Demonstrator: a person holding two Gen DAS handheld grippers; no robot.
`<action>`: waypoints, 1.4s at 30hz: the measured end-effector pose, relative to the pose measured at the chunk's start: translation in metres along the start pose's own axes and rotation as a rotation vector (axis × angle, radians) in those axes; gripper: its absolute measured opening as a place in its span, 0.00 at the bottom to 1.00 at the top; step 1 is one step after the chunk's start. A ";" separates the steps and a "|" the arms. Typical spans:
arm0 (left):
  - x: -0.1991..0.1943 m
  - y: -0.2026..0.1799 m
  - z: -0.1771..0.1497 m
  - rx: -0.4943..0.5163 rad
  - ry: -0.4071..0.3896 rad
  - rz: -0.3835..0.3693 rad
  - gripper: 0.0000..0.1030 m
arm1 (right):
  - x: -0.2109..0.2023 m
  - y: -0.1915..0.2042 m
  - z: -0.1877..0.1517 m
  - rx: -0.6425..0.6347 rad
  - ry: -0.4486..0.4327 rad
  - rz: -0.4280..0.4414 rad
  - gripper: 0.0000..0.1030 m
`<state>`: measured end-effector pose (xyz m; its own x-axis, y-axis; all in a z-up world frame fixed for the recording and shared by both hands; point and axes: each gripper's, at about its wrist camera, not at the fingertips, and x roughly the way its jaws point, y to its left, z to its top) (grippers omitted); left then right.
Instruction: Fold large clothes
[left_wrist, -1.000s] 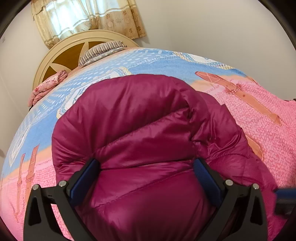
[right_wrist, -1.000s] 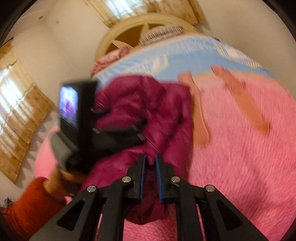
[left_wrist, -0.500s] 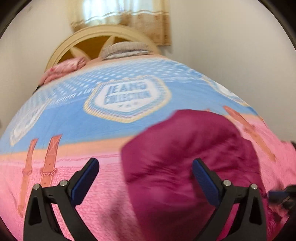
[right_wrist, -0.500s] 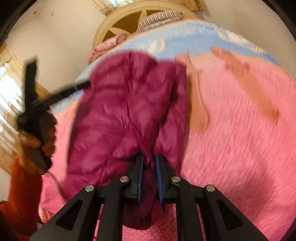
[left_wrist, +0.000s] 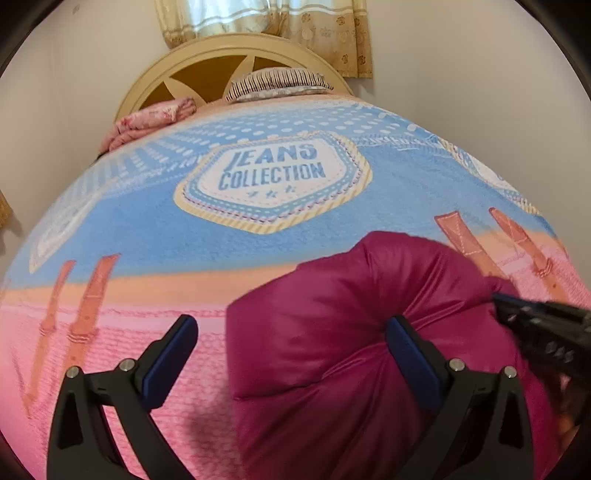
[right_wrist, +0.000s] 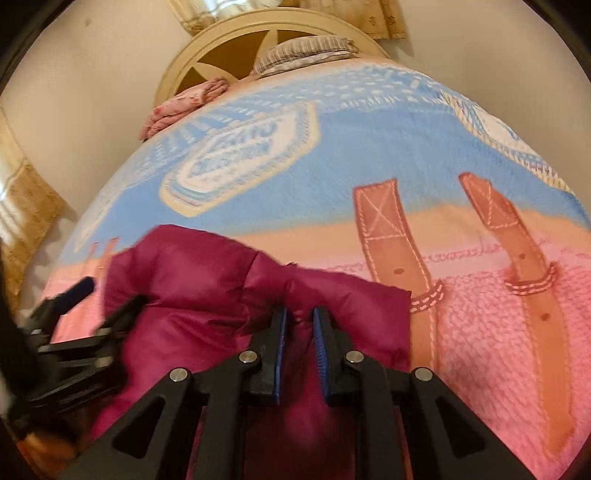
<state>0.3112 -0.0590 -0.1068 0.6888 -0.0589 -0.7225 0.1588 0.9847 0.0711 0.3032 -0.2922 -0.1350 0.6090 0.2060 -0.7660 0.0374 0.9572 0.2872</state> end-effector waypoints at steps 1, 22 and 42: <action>0.003 -0.001 0.000 -0.006 0.004 -0.009 1.00 | 0.009 -0.007 0.001 0.008 -0.001 0.001 0.14; 0.011 -0.032 -0.005 0.106 -0.005 0.111 1.00 | 0.025 -0.013 0.000 -0.024 -0.039 -0.031 0.14; -0.028 0.084 -0.088 -0.476 0.059 -0.587 1.00 | -0.051 -0.081 -0.065 0.226 -0.035 0.356 0.83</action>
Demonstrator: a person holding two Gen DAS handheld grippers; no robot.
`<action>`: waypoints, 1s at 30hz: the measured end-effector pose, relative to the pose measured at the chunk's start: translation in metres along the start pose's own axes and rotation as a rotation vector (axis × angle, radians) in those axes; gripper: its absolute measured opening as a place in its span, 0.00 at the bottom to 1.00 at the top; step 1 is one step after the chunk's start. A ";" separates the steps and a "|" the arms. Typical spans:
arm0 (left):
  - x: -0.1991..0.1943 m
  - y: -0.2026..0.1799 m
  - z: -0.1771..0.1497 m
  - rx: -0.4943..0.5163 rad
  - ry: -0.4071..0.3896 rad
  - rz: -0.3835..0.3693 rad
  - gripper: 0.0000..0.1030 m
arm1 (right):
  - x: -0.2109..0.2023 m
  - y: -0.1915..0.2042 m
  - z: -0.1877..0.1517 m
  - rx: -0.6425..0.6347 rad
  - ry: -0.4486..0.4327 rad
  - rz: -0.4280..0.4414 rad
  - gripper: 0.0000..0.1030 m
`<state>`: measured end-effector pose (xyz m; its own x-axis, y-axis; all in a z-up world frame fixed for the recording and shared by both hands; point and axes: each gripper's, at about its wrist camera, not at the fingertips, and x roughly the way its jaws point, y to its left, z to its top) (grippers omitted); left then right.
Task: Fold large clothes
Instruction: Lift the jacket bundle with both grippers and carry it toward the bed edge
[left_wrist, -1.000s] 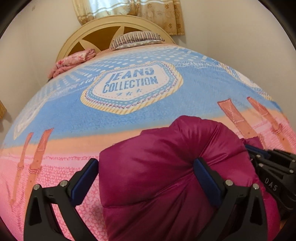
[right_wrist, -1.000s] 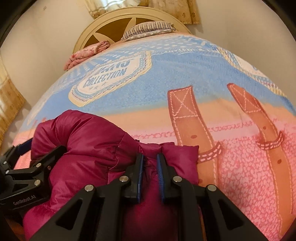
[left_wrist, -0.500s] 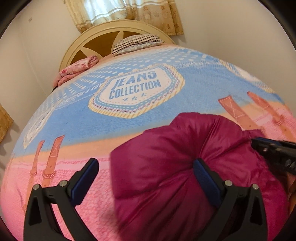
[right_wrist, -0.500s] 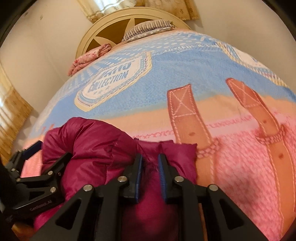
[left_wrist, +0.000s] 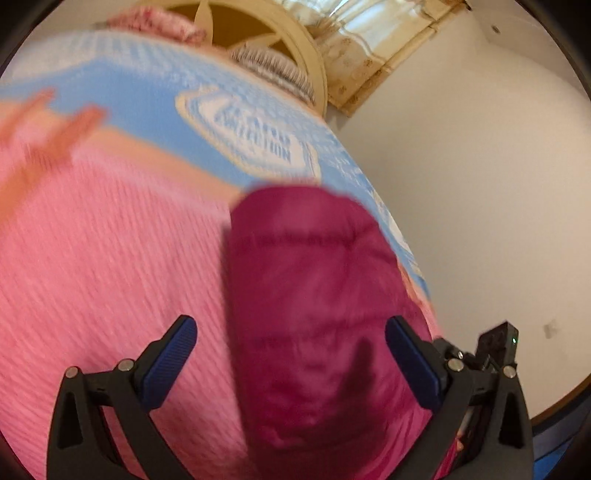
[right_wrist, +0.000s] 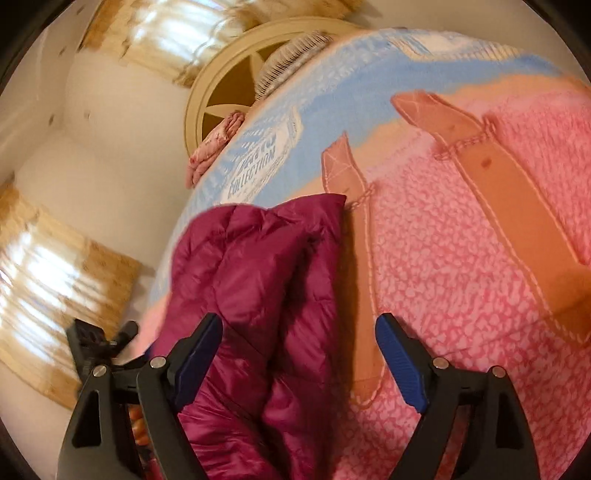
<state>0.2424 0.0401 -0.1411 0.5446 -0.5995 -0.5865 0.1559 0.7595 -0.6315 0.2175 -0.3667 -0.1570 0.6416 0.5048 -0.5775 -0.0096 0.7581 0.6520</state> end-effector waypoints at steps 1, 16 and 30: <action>0.006 0.000 -0.004 -0.014 0.021 -0.024 1.00 | 0.005 0.003 -0.001 -0.004 0.013 0.022 0.83; 0.029 -0.023 -0.034 0.109 0.022 -0.065 0.90 | 0.067 0.060 -0.027 -0.182 0.092 -0.022 0.65; -0.005 -0.131 -0.075 0.266 0.097 -0.200 0.80 | -0.066 0.073 -0.077 -0.113 -0.063 -0.062 0.33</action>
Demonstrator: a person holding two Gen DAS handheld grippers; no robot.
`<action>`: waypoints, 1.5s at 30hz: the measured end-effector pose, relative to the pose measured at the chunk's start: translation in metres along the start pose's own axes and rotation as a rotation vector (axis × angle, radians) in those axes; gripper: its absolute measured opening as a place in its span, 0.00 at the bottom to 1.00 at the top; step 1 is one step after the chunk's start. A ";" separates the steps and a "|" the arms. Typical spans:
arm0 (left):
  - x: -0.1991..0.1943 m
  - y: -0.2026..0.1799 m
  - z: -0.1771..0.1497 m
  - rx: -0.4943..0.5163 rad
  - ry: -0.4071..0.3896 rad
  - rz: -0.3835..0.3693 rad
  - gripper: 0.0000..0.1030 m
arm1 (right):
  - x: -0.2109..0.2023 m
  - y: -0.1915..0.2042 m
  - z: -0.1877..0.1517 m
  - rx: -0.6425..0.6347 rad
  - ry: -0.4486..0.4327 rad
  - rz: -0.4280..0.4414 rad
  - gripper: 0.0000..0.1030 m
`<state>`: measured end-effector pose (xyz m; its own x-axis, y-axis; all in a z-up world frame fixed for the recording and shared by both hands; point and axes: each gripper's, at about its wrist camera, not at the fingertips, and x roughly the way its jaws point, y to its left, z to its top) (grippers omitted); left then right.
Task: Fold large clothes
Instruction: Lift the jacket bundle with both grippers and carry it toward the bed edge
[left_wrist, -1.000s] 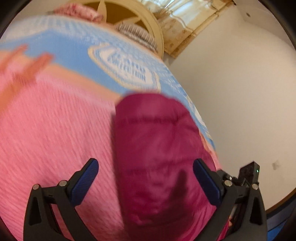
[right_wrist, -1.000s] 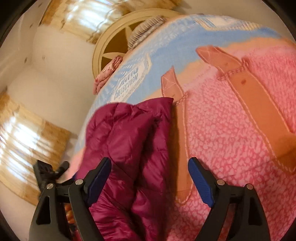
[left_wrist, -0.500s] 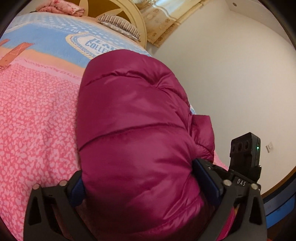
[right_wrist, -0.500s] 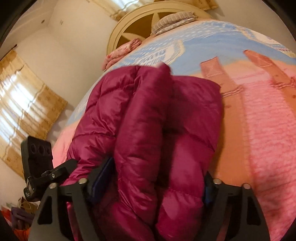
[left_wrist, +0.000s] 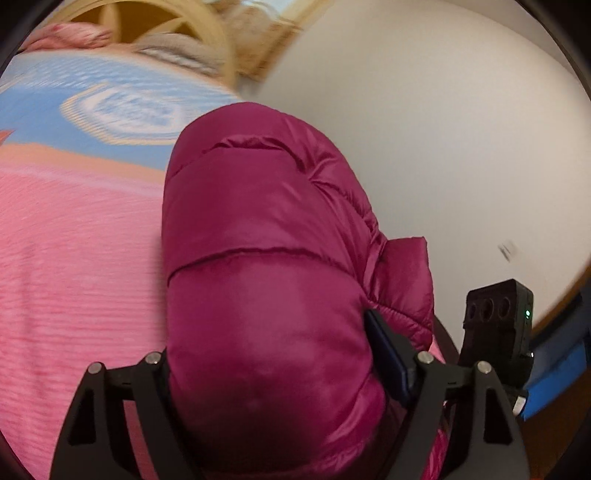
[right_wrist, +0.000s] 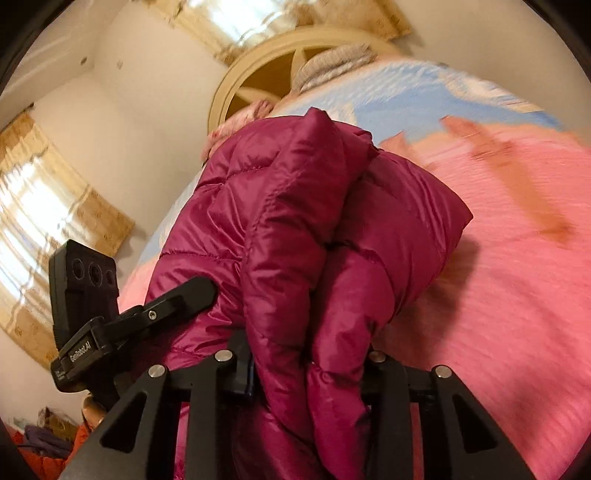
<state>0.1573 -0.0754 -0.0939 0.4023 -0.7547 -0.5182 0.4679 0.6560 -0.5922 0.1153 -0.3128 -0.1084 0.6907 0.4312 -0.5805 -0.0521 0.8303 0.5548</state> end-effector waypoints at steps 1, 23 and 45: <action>0.005 -0.014 0.000 0.019 0.010 -0.027 0.80 | -0.020 -0.007 -0.001 0.022 -0.026 -0.003 0.33; 0.244 -0.245 -0.056 0.394 0.313 0.060 0.82 | -0.205 -0.238 -0.044 0.366 -0.231 -0.286 0.32; 0.269 -0.264 -0.079 0.545 0.234 0.306 1.00 | -0.270 -0.202 -0.037 0.214 -0.403 -0.623 0.38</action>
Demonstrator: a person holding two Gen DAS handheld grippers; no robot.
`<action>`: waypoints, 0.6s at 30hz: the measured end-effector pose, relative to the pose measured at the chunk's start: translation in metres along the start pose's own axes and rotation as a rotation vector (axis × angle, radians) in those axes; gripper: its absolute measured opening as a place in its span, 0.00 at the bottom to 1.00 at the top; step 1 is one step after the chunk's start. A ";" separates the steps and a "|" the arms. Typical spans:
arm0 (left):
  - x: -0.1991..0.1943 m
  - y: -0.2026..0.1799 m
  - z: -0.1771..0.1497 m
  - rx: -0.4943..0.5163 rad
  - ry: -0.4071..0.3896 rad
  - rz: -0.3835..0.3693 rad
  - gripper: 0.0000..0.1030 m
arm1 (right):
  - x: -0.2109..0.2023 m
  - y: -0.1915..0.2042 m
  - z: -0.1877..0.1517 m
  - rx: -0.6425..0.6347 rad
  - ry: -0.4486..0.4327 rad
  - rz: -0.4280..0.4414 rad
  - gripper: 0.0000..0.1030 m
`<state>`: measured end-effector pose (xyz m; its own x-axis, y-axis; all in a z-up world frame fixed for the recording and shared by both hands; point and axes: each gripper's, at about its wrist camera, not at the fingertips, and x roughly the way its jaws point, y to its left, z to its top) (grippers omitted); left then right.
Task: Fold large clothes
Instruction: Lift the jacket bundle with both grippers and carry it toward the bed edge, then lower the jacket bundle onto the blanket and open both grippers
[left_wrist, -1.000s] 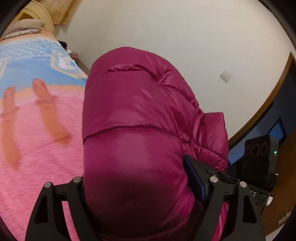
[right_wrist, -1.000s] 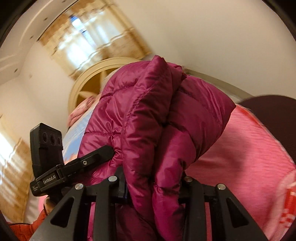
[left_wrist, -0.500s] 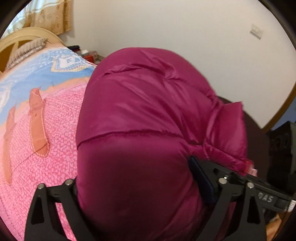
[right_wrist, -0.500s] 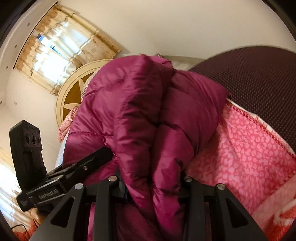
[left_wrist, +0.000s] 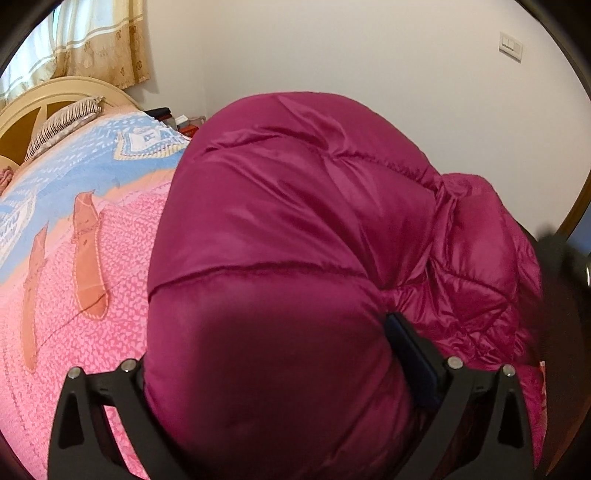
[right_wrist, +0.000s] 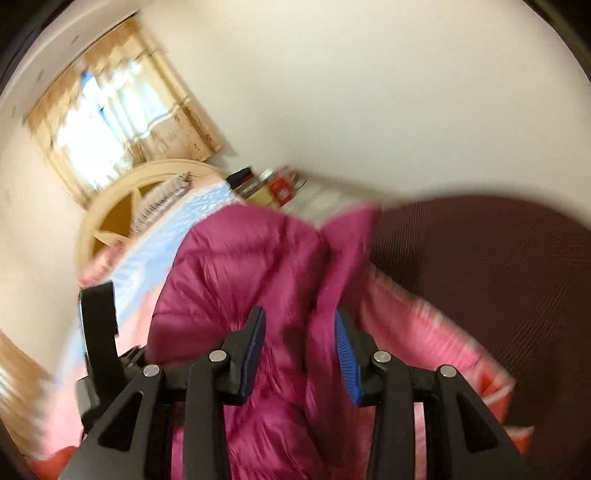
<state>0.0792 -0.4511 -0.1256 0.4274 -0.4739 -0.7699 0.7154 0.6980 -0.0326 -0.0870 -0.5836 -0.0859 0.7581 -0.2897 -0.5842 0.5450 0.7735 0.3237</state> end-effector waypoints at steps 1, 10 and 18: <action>0.000 -0.005 0.000 0.002 -0.001 0.003 1.00 | 0.009 0.008 0.009 -0.030 -0.004 -0.030 0.38; -0.005 -0.013 -0.003 0.019 -0.014 0.025 1.00 | 0.092 -0.015 0.010 0.024 0.156 0.003 0.33; 0.000 -0.021 -0.002 0.040 -0.017 0.070 1.00 | 0.121 -0.033 -0.003 0.065 0.180 0.042 0.33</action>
<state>0.0629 -0.4648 -0.1258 0.4858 -0.4343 -0.7585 0.7048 0.7079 0.0462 -0.0142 -0.6430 -0.1695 0.7075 -0.1476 -0.6911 0.5407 0.7428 0.3949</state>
